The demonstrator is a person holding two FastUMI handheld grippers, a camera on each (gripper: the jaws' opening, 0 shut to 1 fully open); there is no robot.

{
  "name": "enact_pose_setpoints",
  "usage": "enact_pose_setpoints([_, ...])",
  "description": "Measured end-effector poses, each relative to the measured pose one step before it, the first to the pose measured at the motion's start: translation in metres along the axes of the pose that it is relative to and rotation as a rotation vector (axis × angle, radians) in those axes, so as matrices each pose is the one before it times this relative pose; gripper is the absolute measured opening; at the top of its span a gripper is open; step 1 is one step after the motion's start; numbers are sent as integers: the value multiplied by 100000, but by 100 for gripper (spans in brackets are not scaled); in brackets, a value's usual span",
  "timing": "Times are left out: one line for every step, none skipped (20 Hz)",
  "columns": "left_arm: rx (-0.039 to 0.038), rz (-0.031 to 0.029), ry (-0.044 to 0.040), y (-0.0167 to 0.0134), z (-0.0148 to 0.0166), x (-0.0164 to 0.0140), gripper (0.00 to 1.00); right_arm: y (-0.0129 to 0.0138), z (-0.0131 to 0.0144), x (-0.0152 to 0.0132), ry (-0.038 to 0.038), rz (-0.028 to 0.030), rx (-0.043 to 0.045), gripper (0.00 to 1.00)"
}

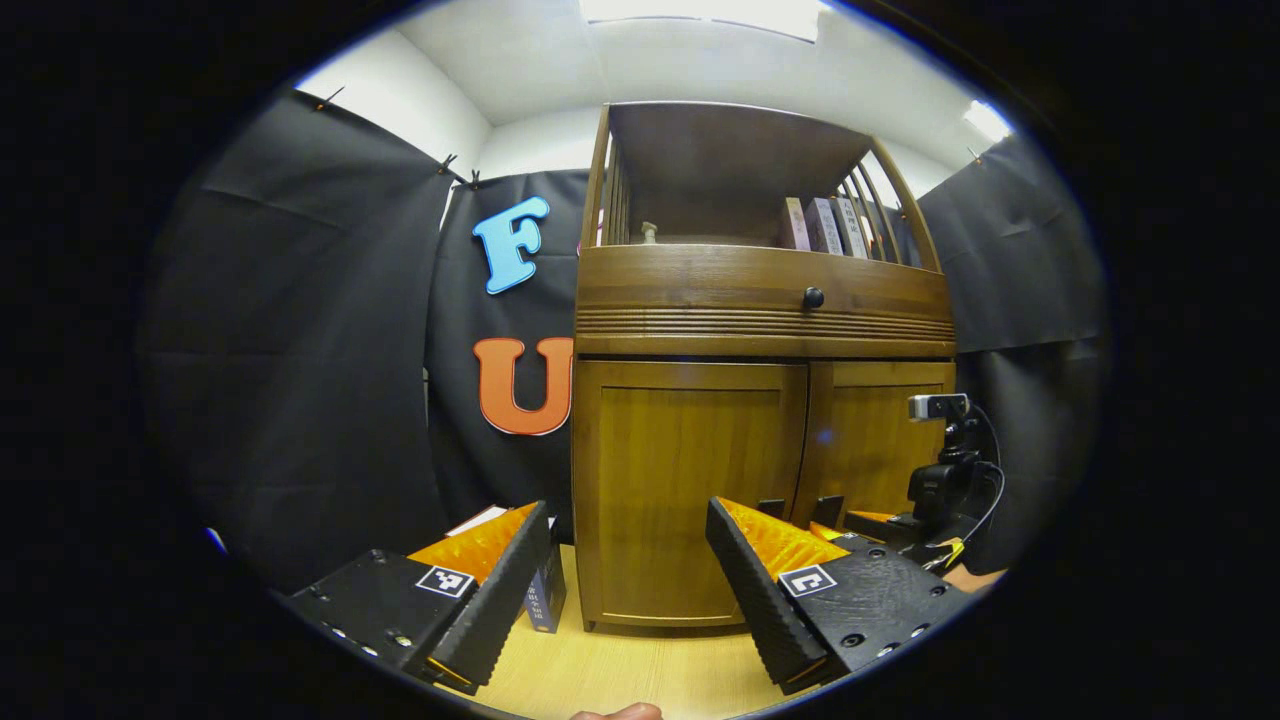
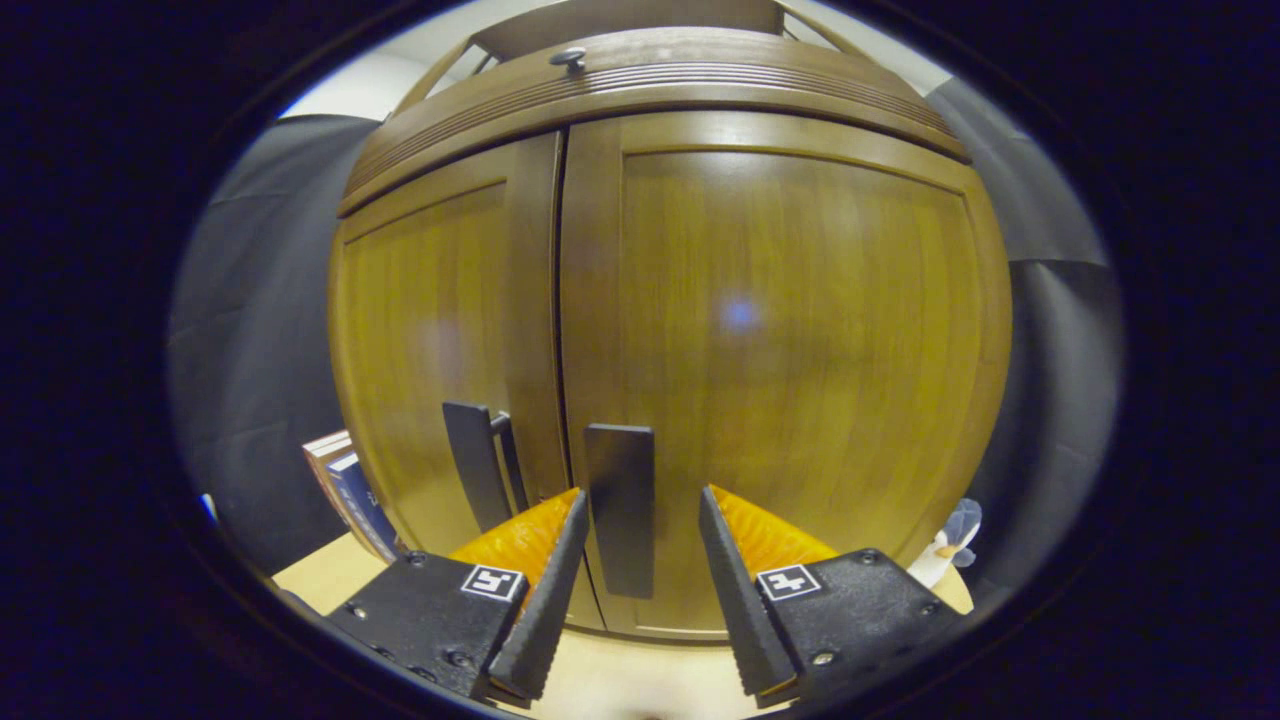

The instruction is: Open the right door of the double-door shoe cabinet with the right hand, and open the left door with the left hand.

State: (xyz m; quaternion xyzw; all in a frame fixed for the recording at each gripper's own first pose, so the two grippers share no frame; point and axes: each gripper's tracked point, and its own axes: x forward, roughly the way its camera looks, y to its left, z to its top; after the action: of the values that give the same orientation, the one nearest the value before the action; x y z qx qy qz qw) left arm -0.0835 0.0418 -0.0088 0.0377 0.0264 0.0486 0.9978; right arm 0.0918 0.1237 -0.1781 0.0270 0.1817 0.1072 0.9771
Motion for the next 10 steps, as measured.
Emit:
enact_pose_setpoints([53,23,-44,-30,64,-137,95,286,202,353,-376,-43,-281,71])
enact_pose_setpoints([267,29,162,3,-11,-89,95,237,330,354,-408,-386,-502,70])
enact_pose_setpoints([298,36,131,-50,-15,-62,95,272,158,402,-572,-496,-413,69])
enact_pose_setpoints([306,116,175,-14,14,-123,95,-75,158,222,-131,-1615,-302,64])
enact_pose_setpoints([65,40,-16,60,-24,-147,95,-54,143,206,200,-1013,96,60])
enact_pose_setpoints([-119,-130,-18,-35,-16,-76,95,-93,-116,244,619,-1176,334,52])
enact_pose_setpoints([-205,-91,-44,-30,28,-170,95,253,-88,83,64,542,1738,47])
enact_pose_setpoints([-274,-213,10,26,43,-127,95,-33,117,-324,-1132,-227,2129,38])
enact_pose_setpoints([-309,-100,-86,42,-22,-110,95,29,19,231,-275,32,1300,37])
enact_pose_setpoints([-316,133,-162,130,62,-123,95,-32,-92,-84,297,283,719,34])
